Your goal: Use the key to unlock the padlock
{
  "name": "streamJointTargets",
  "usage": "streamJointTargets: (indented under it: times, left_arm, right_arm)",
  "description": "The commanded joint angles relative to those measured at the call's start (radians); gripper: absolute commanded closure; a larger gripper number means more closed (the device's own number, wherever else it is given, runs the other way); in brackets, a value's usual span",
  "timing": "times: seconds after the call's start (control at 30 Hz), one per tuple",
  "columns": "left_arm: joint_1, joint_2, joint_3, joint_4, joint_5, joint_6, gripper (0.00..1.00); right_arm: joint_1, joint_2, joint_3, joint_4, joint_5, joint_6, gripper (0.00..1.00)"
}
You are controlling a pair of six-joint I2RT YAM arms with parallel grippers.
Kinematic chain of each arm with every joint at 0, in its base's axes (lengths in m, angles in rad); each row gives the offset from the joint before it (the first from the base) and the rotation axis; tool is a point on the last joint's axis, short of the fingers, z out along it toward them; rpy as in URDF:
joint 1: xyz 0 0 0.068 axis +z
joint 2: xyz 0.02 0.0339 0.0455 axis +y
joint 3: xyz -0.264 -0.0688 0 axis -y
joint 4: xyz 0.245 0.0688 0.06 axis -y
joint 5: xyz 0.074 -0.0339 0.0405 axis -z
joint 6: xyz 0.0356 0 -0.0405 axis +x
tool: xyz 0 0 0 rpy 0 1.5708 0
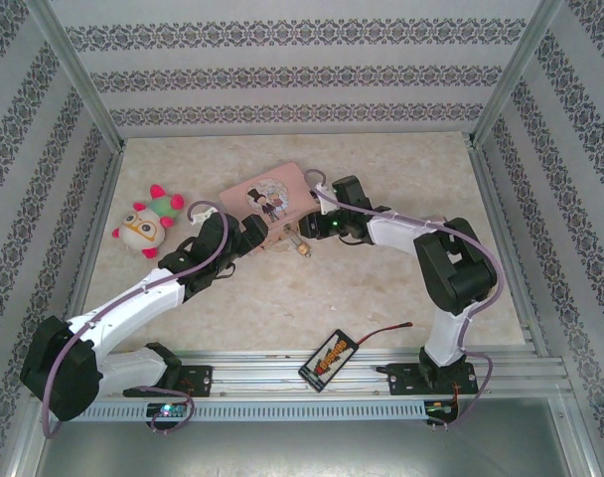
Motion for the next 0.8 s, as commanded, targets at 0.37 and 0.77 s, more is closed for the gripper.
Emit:
streamJointTargets:
  times: [0.37, 0.77]
  left_arm:
    - [0.039, 0.023, 0.0, 0.022, 0.057, 0.018, 0.01]
    - [0.051, 0.022, -0.013, 0.038, 0.072, 0.007, 0.01]
  right_arm:
    - [0.035, 0.096, 0.069, -0.056, -0.026, -0.054, 0.66]
    - [0.039, 0.121, 0.08, -0.069, -0.005, -0.048, 0.76]
